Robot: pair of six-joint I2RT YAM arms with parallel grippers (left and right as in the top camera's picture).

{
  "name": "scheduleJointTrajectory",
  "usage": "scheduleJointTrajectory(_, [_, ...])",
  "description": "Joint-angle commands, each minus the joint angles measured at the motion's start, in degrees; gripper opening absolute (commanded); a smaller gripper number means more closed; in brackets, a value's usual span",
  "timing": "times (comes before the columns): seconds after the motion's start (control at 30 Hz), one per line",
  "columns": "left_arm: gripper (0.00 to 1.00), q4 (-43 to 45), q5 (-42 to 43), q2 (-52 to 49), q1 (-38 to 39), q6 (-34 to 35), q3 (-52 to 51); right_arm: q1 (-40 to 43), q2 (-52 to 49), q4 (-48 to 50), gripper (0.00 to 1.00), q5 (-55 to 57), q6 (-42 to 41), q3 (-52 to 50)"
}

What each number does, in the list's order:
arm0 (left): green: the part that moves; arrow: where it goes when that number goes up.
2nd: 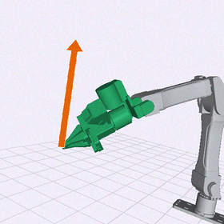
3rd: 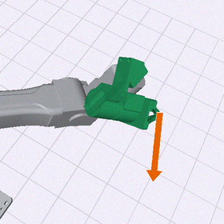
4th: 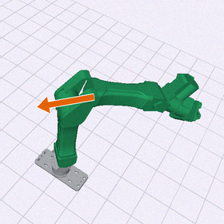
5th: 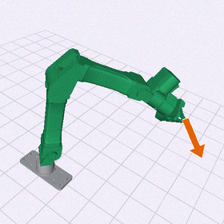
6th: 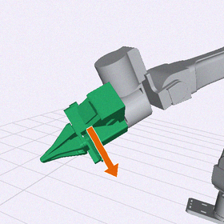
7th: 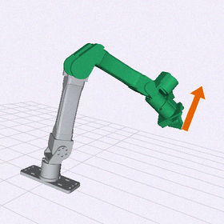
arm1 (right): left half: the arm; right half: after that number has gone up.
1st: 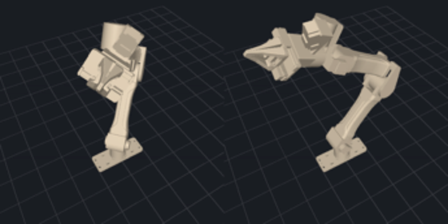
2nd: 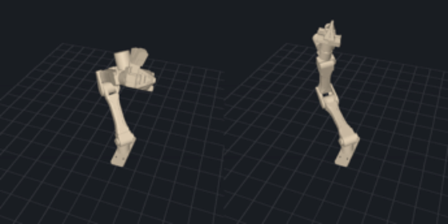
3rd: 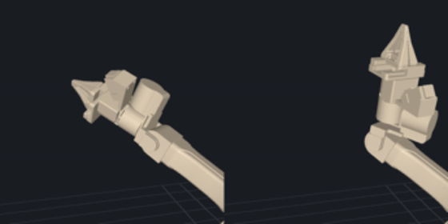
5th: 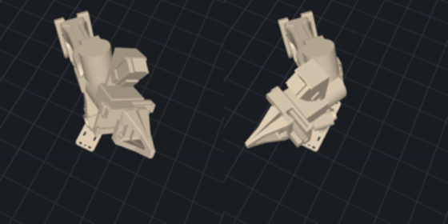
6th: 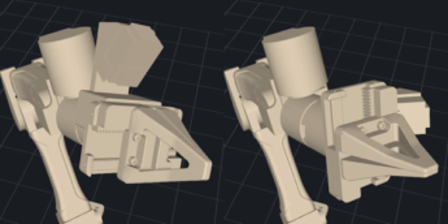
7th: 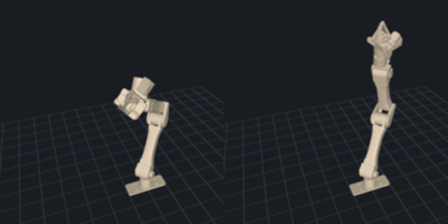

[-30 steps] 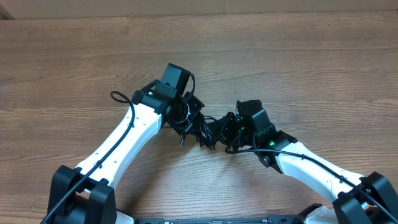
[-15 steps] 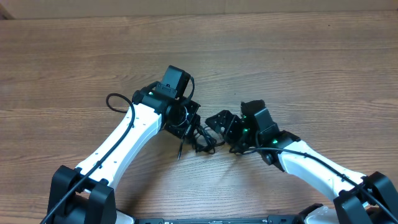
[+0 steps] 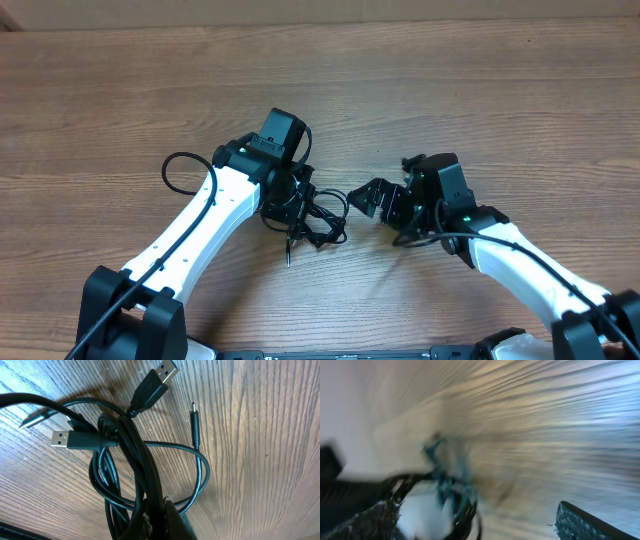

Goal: Untangle cables

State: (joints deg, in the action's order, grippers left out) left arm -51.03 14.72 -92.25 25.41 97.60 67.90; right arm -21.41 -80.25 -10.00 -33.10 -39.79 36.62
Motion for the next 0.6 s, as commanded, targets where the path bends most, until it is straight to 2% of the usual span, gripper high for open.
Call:
scheduleJointTrajectory(0.0, [0.05, 0.0, -0.9, 0.7, -0.7, 1.9, 1.0, 0.1, 3.1, -0.5, 1.0, -10.4, 9.3, 0.5])
scheduleJointTrajectory(0.23, [0.04, 0.0, 3.0, 0.7, -2.9, 2.3, 1.0, -4.7, 4.1, -0.2, 1.0, -10.4, 18.6, 0.5])
scheduleJointTrajectory(0.47, [0.04, -1.4, 8.1, 0.7, -4.2, 1.8, 1.0, -12.2, 4.1, 0.4, 1.0, 5.6, 28.2, 0.5])
scheduleJointTrajectory(0.57, [0.04, -1.5, 10.4, 0.7, -4.2, 0.4, 1.0, -13.9, 4.1, 1.2, 1.0, 13.9, 28.3, 0.5])
